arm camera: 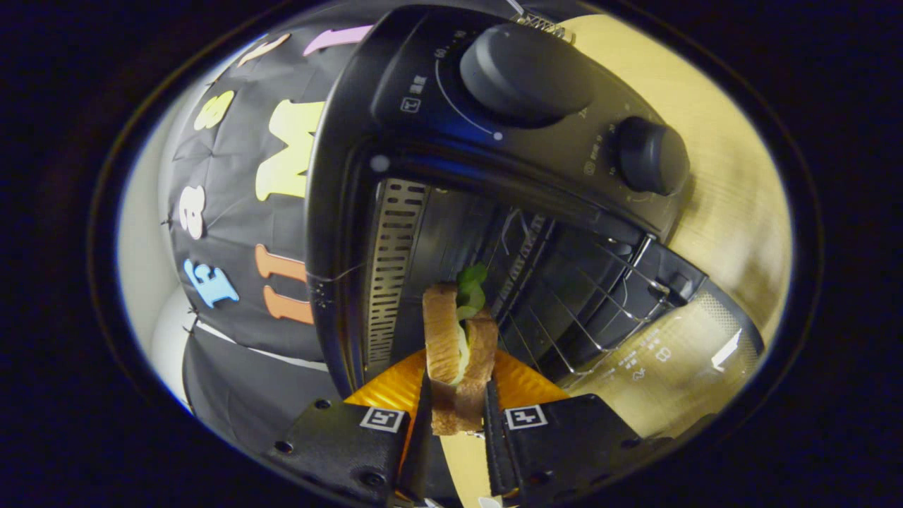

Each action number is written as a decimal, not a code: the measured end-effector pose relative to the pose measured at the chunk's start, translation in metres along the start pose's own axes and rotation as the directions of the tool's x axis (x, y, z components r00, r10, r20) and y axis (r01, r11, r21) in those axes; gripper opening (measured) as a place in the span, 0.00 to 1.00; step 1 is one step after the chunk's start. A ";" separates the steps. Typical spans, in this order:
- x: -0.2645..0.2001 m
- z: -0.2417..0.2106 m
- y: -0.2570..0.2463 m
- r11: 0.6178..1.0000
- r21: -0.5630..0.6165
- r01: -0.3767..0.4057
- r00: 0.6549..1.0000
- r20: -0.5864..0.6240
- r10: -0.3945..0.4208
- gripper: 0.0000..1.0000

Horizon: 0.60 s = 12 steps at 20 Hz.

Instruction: Open the toaster oven, put the food inside, and close the toaster oven door.

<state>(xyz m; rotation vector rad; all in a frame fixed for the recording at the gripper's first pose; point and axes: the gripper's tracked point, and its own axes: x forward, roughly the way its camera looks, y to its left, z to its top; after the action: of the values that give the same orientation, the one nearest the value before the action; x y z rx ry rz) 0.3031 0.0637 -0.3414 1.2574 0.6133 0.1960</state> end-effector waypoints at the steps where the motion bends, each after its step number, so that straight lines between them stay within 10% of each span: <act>1: 0.004 0.001 0.000 1.000 -0.003 0.001 1.000 0.005 -0.001 0.41; 12: -0.009 -0.016 0.004 0.960 -0.248 0.132 0.988 -0.050 -0.149 0.92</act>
<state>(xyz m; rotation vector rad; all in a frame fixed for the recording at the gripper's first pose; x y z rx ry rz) 0.2876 0.0739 -0.3373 0.9683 0.7120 0.1905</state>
